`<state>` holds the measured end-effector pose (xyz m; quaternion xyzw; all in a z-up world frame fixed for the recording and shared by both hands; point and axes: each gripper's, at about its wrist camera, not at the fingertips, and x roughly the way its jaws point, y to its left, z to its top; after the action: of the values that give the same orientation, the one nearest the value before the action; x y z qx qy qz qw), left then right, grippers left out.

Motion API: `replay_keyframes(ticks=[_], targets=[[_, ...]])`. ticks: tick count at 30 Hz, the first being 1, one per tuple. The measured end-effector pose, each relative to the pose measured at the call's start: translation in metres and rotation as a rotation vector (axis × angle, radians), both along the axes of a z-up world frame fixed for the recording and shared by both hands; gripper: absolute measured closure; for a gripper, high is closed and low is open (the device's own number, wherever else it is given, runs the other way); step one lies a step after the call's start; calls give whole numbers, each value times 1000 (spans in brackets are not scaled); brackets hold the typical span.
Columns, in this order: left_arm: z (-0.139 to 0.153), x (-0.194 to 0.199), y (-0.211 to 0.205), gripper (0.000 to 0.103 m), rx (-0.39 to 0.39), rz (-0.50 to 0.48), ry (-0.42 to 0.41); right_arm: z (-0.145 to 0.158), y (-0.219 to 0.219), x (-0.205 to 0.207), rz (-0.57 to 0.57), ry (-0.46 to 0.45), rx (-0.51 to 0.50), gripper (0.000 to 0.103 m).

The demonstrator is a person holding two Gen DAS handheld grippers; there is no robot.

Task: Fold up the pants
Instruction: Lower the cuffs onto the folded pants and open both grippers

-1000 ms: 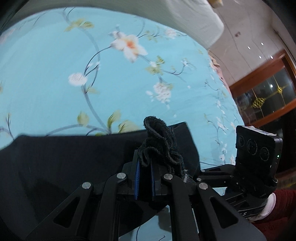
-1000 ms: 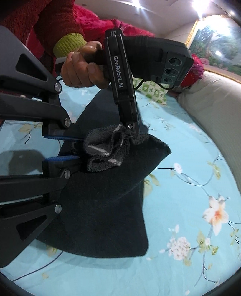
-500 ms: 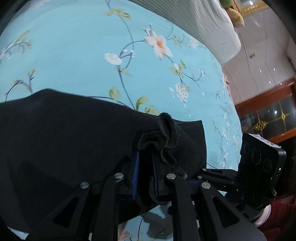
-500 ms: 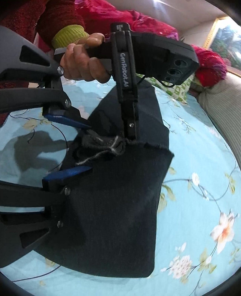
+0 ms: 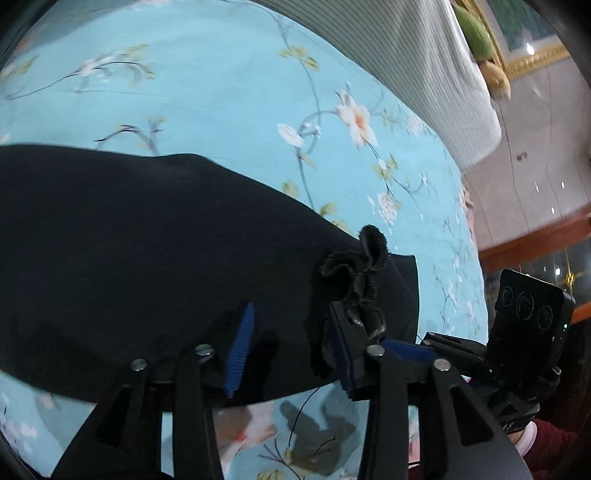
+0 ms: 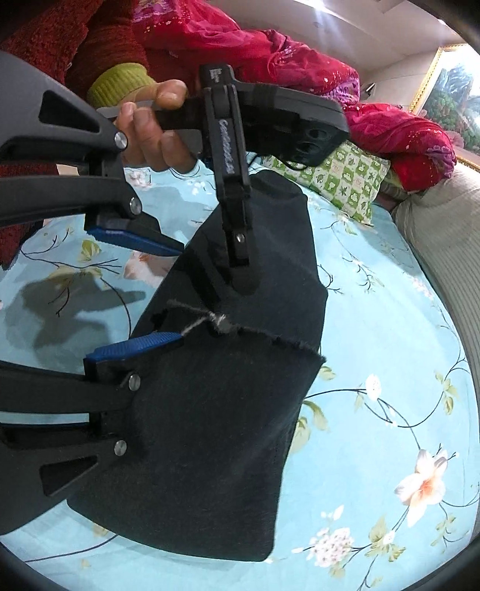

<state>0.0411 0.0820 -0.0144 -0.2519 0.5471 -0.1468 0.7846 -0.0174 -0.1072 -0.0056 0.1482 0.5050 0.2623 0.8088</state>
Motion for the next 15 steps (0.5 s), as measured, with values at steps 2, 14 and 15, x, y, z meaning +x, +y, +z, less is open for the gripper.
replay_keyframes(ticks=[2,14,15], targets=[[2,-7,10,58,-1,30,3,3,0,0,9,-2,7,59],[4,-56,81,55,-3,286,41,12,39,25,117,1,-5,59],[5,-60,86,54,-3,303,41,12,43,27,129,1,-6,59]])
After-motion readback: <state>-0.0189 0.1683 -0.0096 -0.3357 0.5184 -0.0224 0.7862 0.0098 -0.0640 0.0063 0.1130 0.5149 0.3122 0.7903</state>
